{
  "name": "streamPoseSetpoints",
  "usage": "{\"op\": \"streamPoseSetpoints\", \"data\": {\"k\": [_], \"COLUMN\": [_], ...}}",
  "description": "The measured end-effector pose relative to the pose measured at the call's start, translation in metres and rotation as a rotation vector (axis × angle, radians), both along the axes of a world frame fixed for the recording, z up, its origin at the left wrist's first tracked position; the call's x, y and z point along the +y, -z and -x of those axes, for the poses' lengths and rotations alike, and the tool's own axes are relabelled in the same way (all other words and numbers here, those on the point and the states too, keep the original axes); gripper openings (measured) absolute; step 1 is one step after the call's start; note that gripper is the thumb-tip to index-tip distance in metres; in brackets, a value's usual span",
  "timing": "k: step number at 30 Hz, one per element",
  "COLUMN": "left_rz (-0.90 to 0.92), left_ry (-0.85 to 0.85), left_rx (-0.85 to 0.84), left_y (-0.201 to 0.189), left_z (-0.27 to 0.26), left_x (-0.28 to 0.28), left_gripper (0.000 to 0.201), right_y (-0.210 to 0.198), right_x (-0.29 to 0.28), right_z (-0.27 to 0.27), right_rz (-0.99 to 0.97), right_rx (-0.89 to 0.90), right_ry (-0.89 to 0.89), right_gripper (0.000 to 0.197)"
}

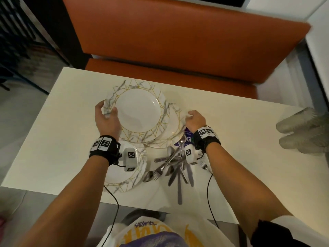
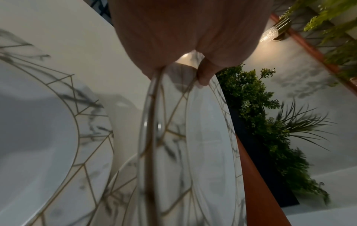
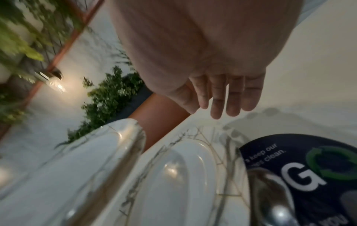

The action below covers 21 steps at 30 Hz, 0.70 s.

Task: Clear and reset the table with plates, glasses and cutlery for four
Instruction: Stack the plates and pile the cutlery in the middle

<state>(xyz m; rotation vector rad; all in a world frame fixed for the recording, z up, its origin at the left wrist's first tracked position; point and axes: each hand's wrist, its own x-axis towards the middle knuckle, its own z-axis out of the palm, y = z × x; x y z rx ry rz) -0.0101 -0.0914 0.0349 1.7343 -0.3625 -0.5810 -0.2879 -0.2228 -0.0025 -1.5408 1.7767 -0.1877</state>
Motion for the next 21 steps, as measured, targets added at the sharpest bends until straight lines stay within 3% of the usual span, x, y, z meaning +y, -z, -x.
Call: {"op": "streamPoseSetpoints", "data": {"k": [5, 10, 12, 15, 21], "left_rz": [-0.011, -0.055, -0.079, -0.069, -0.061], "left_ry": [-0.051, -0.094, -0.096, -0.089, -0.069], "left_rx": [-0.036, -0.054, -0.066, -0.088, -0.115], "left_y": [0.002, 0.010, 0.012, 0.011, 0.005], "left_z": [-0.004, -0.007, -0.005, 0.002, 0.012], "left_x": [-0.006, -0.006, -0.008, -0.013, -0.027], "left_gripper": [0.038, 0.034, 0.026, 0.017, 0.025], "right_y": [0.024, 0.032, 0.033, 0.026, -0.006], "right_x": [-0.018, -0.028, -0.032, -0.041, -0.055], "right_z": [-0.004, -0.010, -0.011, -0.010, 0.013], "right_rz": [-0.128, -0.158, -0.130, -0.075, 0.003], "right_rx": [0.118, 0.035, -0.010, -0.035, -0.173], "right_ry": [-0.097, -0.053, -0.028, -0.030, 0.155], "right_gripper": [0.055, 0.059, 0.050, 0.004, 0.026]}}
